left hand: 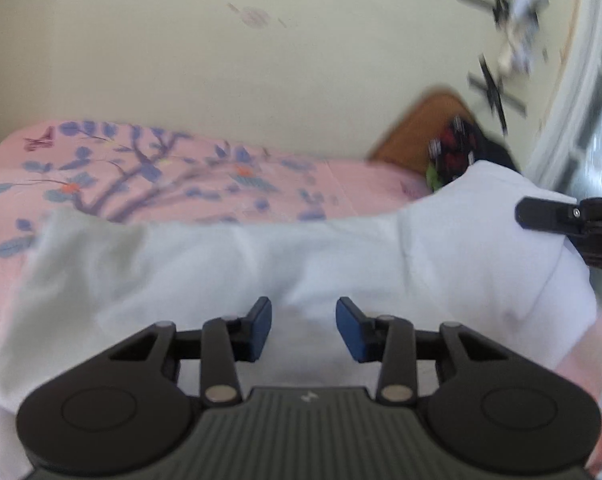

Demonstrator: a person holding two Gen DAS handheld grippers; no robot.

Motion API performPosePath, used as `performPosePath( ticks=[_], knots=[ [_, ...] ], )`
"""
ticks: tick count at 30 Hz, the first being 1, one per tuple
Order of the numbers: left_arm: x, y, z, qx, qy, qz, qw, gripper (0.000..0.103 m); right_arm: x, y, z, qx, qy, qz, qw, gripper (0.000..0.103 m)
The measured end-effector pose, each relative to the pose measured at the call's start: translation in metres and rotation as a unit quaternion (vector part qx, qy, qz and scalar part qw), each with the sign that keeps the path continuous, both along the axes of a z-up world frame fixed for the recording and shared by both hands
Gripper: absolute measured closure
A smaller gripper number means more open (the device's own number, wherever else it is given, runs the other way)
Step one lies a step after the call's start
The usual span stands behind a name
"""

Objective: Fold small clothes

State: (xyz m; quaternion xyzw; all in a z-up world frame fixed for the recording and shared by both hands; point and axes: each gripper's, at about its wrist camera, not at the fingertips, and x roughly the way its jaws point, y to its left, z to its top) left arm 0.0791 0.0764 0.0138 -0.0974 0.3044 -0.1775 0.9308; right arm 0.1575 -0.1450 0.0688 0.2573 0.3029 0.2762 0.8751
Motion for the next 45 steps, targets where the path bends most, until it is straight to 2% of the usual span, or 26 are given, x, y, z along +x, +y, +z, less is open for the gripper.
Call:
performPosePath(
  ticks=[4,7,11,14,15,17,18,19,21,23,25,26,27,28,29,30,31,32,33,35,38,40,42,44,45],
  knots=[
    [-0.025,0.058,0.023,-0.058,-0.043,0.062,0.9955,0.066,0.022,0.066,0.029,-0.021,-0.029,0.073,0.997,0.086],
    [-0.049,0.106,0.034,-0.082,-0.062,0.124,0.987,0.066,0.041,0.127,0.029,-0.036,-0.033,0.135,0.99,0.086],
    [-0.071,0.147,0.034,-0.108,-0.064,0.179,0.9758,0.064,0.063,0.212,-0.003,-0.066,-0.004,0.214,0.974,0.086],
    [-0.077,0.157,0.026,-0.12,-0.05,0.19,0.9733,0.063,0.08,0.258,-0.051,-0.137,0.035,0.222,0.965,0.086],
    [-0.077,0.156,0.023,-0.12,-0.045,0.187,0.974,0.062,0.086,0.261,-0.064,-0.132,0.048,0.229,0.963,0.085],
    [-0.078,0.155,0.02,-0.12,-0.044,0.177,0.976,0.056,0.089,0.248,-0.06,-0.101,0.063,0.244,0.962,0.077],
    [-0.077,0.152,0.019,-0.12,-0.045,0.17,0.9771,0.053,0.089,0.24,-0.052,-0.087,0.068,0.257,0.96,0.063],
    [-0.076,0.149,0.019,-0.123,-0.046,0.162,0.978,0.049,0.085,0.226,-0.041,-0.064,0.055,0.265,0.96,0.055],
    [-0.073,0.142,0.018,-0.129,-0.051,0.141,0.9802,0.043,0.074,0.204,-0.013,-0.042,0.008,0.267,0.963,0.055],
    [-0.067,0.129,0.018,-0.119,-0.052,0.125,0.9836,0.027,0.07,0.183,0.014,-0.035,-0.034,0.244,0.969,0.056],
    [-0.063,0.111,0.016,-0.083,-0.051,0.123,0.9876,0.016,0.076,0.174,0.028,-0.052,-0.049,0.213,0.974,0.06],
    [-0.061,0.103,0.014,-0.061,-0.047,0.128,0.9888,0.016,0.081,0.175,0.029,-0.063,-0.048,0.201,0.976,0.064],
    [-0.059,0.096,0.012,-0.041,-0.04,0.133,0.9894,0.016,0.089,0.18,0.025,-0.075,-0.037,0.194,0.977,0.07],
    [-0.057,0.09,0.009,-0.024,-0.03,0.136,0.9899,0.023,0.096,0.187,0.017,-0.085,-0.025,0.193,0.977,0.073],
    [-0.057,0.085,0.005,-0.008,-0.021,0.137,0.9903,0.046,0.104,0.196,0.005,-0.099,-0.012,0.195,0.976,0.074],
    [-0.057,0.08,0.002,0.014,-0.01,0.136,0.9906,0.062,0.109,0.206,-0.007,-0.11,0.0,0.198,0.974,0.076],
    [-0.058,0.076,-0.002,0.036,0.003,0.136,0.99,0.093,0.117,0.218,-0.02,-0.121,0.014,0.204,0.971,0.08],
    [-0.06,0.076,-0.006,0.046,0.014,0.141,0.9889,0.099,0.125,0.225,-0.034,-0.139,0.025,0.21,0.967,0.081],
    [-0.064,0.078,-0.009,0.048,0.019,0.148,0.9876,0.099,0.13,0.239,-0.049,-0.17,0.028,0.211,0.962,0.082],
    [-0.073,0.089,-0.012,0.043,0.033,0.161,0.9854,0.101,0.128,0.251,-0.055,-0.181,0.013,0.207,0.961,0.082],
    [-0.09,0.114,-0.019,-0.004,0.063,0.182,0.9814,0.101,0.124,0.251,-0.051,-0.197,0.007,0.208,0.958,0.082],
    [-0.103,0.125,-0.015,-0.039,0.063,0.186,0.9798,0.1,0.12,0.246,-0.047,-0.194,-0.001,0.209,0.958,0.08],
    [-0.111,0.124,-0.003,-0.022,0.041,0.196,0.9795,0.097,0.116,0.241,-0.041,-0.176,-0.006,0.202,0.963,0.076],
    [-0.114,0.121,0.011,0.01,0.015,0.207,0.9781,0.08,0.107,0.241,-0.037,-0.167,-0.023,0.207,0.964,0.069],
    [-0.116,0.121,0.02,0.021,-0.003,0.213,0.9768,0.077,0.097,0.244,-0.035,-0.18,-0.036,0.211,0.96,0.068]
  ],
)
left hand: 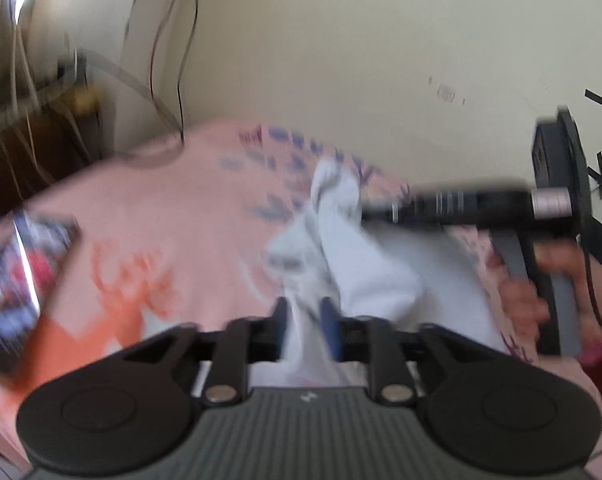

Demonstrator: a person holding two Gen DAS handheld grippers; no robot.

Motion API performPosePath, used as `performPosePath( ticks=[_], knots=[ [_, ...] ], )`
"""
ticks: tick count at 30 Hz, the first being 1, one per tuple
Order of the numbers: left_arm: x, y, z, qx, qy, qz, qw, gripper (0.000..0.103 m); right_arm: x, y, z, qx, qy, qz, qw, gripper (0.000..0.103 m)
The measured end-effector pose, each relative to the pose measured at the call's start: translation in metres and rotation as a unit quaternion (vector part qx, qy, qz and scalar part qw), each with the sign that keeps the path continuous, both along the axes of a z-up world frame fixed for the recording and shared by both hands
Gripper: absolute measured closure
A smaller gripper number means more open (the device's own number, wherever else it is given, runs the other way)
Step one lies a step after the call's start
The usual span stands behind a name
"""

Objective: Fold small clothes

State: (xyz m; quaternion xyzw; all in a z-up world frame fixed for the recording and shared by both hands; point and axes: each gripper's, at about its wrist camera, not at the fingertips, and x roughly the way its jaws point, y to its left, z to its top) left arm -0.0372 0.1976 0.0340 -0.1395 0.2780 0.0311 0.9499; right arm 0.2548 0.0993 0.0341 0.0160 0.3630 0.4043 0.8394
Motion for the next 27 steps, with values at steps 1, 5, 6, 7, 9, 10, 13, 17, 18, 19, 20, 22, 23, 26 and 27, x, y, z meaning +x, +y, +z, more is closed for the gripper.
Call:
performPosePath(
  ticks=[1,5,6,7,9,10,13,17,18,19,20,22,23,26,27],
  knots=[
    [0.0,0.003,0.007,0.008,-0.012,0.006,0.9999,0.073,-0.009,0.009,0.0,-0.021,-0.02,0.012,1.0,0.068],
    [0.003,0.02,0.03,-0.008,-0.05,0.03,0.9983,0.068,-0.059,0.038,-0.008,-0.03,-0.01,0.155,0.987,0.069],
    [0.004,0.024,0.033,-0.016,-0.053,0.032,0.998,0.067,-0.067,0.04,-0.011,-0.015,0.018,0.194,0.981,0.071],
    [0.005,0.025,0.034,-0.017,-0.054,0.032,0.9979,0.064,-0.072,0.039,-0.013,-0.006,0.031,0.21,0.977,0.071],
    [0.016,0.024,0.031,-0.007,-0.044,0.036,0.9984,0.051,-0.075,0.025,-0.011,0.015,0.031,0.194,0.98,0.07],
    [0.024,0.024,0.025,0.001,-0.029,0.04,0.9988,0.038,-0.073,0.011,-0.007,0.032,0.031,0.174,0.984,0.069],
    [0.051,0.015,0.005,0.047,0.025,0.051,0.9973,0.022,-0.062,-0.036,0.005,0.077,0.022,0.098,0.992,0.061],
    [0.076,0.0,-0.014,0.096,0.054,0.056,0.9923,0.022,-0.054,-0.099,0.004,0.108,0.019,-0.003,0.994,0.053],
    [0.079,-0.003,-0.016,0.099,0.055,0.056,0.992,0.022,-0.052,-0.11,0.0,0.111,0.025,-0.021,0.993,0.053],
    [0.083,-0.007,-0.018,0.103,0.054,0.054,0.9917,0.022,-0.053,-0.118,-0.006,0.116,0.033,-0.036,0.992,0.052],
    [0.085,-0.01,-0.019,0.107,0.054,0.053,0.9914,0.022,-0.051,-0.126,-0.012,0.122,0.045,-0.051,0.99,0.051],
    [0.089,-0.019,-0.022,0.115,0.055,0.05,0.9906,0.022,-0.054,-0.133,-0.024,0.131,0.062,-0.07,0.987,0.05],
    [0.09,-0.022,-0.023,0.119,0.056,0.05,0.99,0.022,-0.059,-0.136,-0.027,0.133,0.065,-0.074,0.986,0.05],
    [0.091,-0.031,-0.026,0.129,0.059,0.052,0.9886,0.019,-0.065,-0.139,-0.04,0.134,0.074,-0.082,0.985,0.049],
    [0.091,-0.033,-0.027,0.129,0.059,0.053,0.9884,0.019,-0.066,-0.14,-0.044,0.135,0.08,-0.083,0.984,0.047]
  ],
)
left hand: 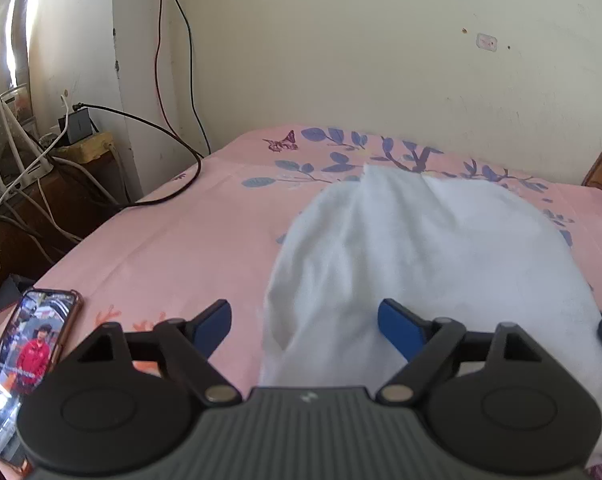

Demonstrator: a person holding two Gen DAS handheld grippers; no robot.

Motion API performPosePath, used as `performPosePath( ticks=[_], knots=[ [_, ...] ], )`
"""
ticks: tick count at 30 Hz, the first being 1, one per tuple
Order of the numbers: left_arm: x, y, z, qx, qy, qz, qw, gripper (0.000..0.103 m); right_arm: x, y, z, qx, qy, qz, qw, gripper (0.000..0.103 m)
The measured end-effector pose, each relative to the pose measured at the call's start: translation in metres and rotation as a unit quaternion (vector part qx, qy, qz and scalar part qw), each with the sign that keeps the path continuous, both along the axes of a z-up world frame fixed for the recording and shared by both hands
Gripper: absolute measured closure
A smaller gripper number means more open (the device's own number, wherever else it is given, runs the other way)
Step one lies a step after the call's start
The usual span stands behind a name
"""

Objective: Fold small clothes

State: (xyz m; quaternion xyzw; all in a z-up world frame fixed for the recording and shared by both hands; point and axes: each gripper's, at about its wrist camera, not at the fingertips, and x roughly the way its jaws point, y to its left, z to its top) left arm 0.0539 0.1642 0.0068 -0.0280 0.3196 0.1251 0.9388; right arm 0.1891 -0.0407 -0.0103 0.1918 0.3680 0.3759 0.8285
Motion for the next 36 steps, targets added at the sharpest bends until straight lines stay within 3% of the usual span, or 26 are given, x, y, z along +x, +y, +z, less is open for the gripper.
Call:
performPosePath(
  ticks=[4,7,11,15,19,23,36],
  knots=[
    [-0.002,-0.01,-0.005,0.005,0.001,0.006,1.0,0.017,-0.007,-0.007,-0.013,0.02,0.018,-0.006,1.0,0.043],
    [-0.003,-0.015,-0.008,0.009,-0.001,0.019,0.9998,0.01,-0.012,-0.017,-0.01,0.031,0.011,-0.015,0.999,0.031],
    [-0.004,-0.017,-0.01,0.016,-0.001,0.033,0.9993,0.002,-0.015,-0.026,-0.012,0.051,0.02,-0.026,0.998,0.027],
    [-0.005,-0.021,-0.01,0.028,0.001,0.042,0.9987,0.0,-0.021,-0.026,-0.011,0.045,0.008,-0.029,0.999,0.018],
    [-0.007,-0.024,-0.011,0.041,0.001,0.048,0.998,0.0,-0.025,-0.023,-0.01,0.026,-0.006,-0.03,0.999,0.015],
    [-0.009,-0.026,-0.011,0.043,0.0,0.052,0.9977,0.0,-0.028,-0.03,-0.013,0.04,-0.003,-0.036,0.999,0.013],
    [-0.016,-0.022,-0.01,0.003,0.01,0.073,0.9972,0.0,-0.029,-0.047,-0.016,0.1,0.0,-0.044,0.994,0.009]
  ],
)
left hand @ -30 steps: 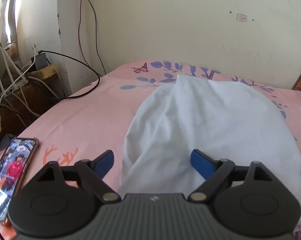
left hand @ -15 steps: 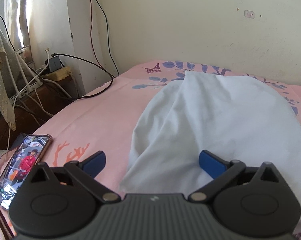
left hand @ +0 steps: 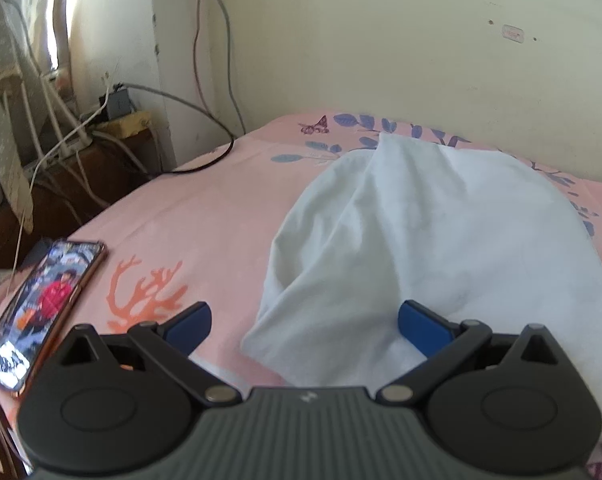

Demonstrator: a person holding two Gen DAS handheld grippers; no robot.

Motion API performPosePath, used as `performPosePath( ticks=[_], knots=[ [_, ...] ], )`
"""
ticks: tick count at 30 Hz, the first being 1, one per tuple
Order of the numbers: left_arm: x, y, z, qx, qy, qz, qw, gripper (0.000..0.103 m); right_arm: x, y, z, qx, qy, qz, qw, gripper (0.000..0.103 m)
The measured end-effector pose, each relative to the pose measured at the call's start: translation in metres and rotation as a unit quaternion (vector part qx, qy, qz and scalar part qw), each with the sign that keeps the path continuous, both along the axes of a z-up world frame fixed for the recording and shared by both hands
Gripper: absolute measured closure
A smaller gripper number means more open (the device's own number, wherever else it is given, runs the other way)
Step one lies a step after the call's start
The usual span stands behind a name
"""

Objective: Fold small clothes

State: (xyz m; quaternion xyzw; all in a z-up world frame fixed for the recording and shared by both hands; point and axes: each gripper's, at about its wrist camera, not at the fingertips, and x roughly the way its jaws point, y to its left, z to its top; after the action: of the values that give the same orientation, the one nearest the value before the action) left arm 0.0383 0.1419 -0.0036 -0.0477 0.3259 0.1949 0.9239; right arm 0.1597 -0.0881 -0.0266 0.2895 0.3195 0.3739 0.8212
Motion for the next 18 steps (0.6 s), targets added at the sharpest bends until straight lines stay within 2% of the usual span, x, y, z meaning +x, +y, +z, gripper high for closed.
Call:
performPosePath(
  ticks=[4,9,13,18],
  knots=[
    [-0.005,0.003,0.009,-0.02,0.019,0.004,0.9996,0.0,0.0,-0.002,0.0,0.01,0.002,0.001,1.0,0.009],
    [-0.012,-0.001,0.022,0.007,0.033,0.003,0.9994,0.0,-0.001,-0.007,0.0,0.022,0.006,-0.005,1.0,0.008],
    [-0.018,-0.007,0.029,0.028,0.037,-0.003,0.9989,0.0,-0.004,-0.003,0.002,0.007,0.001,-0.001,1.0,0.006],
    [-0.023,-0.013,0.033,0.026,0.037,-0.019,0.9988,0.0,-0.008,0.0,0.003,-0.01,-0.007,0.009,1.0,0.003]
  ],
)
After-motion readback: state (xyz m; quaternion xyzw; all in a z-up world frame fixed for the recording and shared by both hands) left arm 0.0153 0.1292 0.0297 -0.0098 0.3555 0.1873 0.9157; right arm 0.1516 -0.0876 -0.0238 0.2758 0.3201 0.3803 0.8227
